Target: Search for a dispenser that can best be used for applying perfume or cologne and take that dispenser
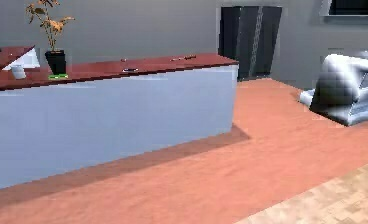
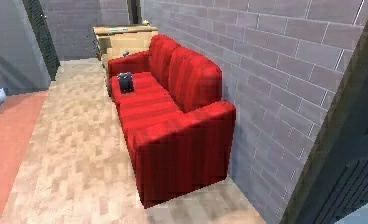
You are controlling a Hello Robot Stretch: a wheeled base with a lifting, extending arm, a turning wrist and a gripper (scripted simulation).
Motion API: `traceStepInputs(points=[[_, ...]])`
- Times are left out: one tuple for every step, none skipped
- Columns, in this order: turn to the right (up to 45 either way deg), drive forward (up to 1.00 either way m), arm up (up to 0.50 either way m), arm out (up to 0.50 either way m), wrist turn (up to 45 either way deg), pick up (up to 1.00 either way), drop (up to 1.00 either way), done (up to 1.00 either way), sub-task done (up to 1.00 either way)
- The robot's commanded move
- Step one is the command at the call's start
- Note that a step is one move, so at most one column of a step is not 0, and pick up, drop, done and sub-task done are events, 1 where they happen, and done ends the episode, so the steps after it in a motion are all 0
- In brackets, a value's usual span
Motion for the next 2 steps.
traceStepInputs(points=[[45.0,0.0,0.0,0.0,0.0,0.0,0.0,0.0,0.0],[3.0,0.0,0.0,0.0,0.0,0.0,0.0,0.0,0.0]])
